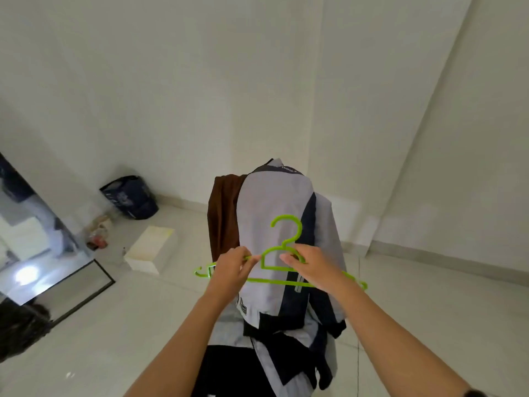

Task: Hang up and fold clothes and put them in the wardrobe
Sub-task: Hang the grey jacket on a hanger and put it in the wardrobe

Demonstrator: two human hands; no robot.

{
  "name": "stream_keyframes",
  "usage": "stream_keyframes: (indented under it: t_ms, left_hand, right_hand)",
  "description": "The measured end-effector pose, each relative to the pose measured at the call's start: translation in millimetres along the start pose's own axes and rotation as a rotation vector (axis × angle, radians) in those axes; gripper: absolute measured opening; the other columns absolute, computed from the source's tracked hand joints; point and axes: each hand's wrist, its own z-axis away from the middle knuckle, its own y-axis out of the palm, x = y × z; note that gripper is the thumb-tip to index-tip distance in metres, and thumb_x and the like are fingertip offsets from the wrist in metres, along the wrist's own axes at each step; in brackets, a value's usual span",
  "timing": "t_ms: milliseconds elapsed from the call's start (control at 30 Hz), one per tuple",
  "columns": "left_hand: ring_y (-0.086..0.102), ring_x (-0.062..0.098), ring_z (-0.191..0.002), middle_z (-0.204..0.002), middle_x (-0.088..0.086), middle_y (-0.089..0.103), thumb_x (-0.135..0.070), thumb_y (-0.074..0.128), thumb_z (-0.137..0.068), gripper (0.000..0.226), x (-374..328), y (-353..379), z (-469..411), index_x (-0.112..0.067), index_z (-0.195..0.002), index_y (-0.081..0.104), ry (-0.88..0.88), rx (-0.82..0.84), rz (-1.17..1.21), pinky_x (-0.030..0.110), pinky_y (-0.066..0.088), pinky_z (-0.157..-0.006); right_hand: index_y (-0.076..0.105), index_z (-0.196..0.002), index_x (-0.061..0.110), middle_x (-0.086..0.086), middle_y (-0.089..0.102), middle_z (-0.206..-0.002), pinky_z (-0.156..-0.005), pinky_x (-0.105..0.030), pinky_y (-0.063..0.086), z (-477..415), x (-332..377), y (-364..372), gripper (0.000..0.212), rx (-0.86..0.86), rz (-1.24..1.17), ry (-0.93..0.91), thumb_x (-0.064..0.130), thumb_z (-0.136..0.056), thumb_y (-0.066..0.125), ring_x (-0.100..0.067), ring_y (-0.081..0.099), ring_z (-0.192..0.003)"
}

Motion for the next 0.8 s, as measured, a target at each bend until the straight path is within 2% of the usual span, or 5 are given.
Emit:
stream_keyframes:
  t_ms: [133,367,500,600,800]
  left_hand:
    - [0.048,0.011,-0.065,-0.07,-0.007,0.053,-0.057,0.043,-0.087,0.049,-7.2,1.6,-45.8,-0.011,-0.079,0.059,0.184,-0.056,-0.015,0.026,0.039,-0.064]
    - [0.054,0.014,-0.078,-0.081,-0.003,0.059,-0.047,0.047,-0.092,0.04,3.7,-8.7,-148.8,-0.011,-0.087,0.064,0.312,-0.129,-0.035,0.028,0.042,-0.073]
    - [0.044,0.02,-0.114,-0.119,0.009,0.048,-0.021,0.049,-0.097,0.03,17.3,-2.0,-190.8,-0.003,-0.121,0.052,0.001,-0.18,0.245,0.012,0.024,-0.094]
    - [0.037,0.025,-0.124,-0.134,0.014,0.036,-0.019,0.051,-0.094,0.048,31.8,8.2,-206.4,0.001,-0.135,0.036,-0.341,-0.211,0.355,0.02,0.027,-0.097]
    - [0.056,0.031,-0.103,-0.113,0.014,0.056,-0.054,0.053,-0.088,0.057,75.2,46.5,-213.3,-0.002,-0.113,0.052,-0.48,0.066,0.207,0.044,0.047,-0.09]
  right_hand:
    - [0.061,-0.068,0.014,-0.001,0.059,-0.06,-0.065,-0.022,0.048,-43.3,14.9,-24.2,0.028,0.073,-0.291,0.051,0.014,-0.094,0.05,-0.009,0.055,-0.058]
    - [0.062,-0.069,0.005,0.007,0.038,-0.037,-0.046,-0.019,0.035,-89.4,21.2,-80.5,0.024,-0.092,-0.639,0.159,0.006,-0.091,0.054,-0.006,0.034,-0.035]
    - [0.063,-0.068,0.006,0.009,0.036,-0.035,-0.043,-0.016,0.033,-101.2,24.0,-101.8,0.022,-0.394,-0.574,0.178,0.006,-0.09,0.057,-0.004,0.033,-0.035]
    - [0.063,-0.067,0.005,0.006,0.035,-0.04,-0.044,-0.017,0.031,-106.7,23.2,-103.1,0.023,-0.61,-0.564,0.165,0.008,-0.09,0.058,-0.006,0.032,-0.038]
    - [0.055,-0.067,0.008,0.011,0.035,-0.046,-0.048,-0.02,0.027,-123.5,25.7,-63.6,0.024,-0.985,-0.41,0.172,0.014,-0.09,0.06,-0.004,0.029,-0.047]
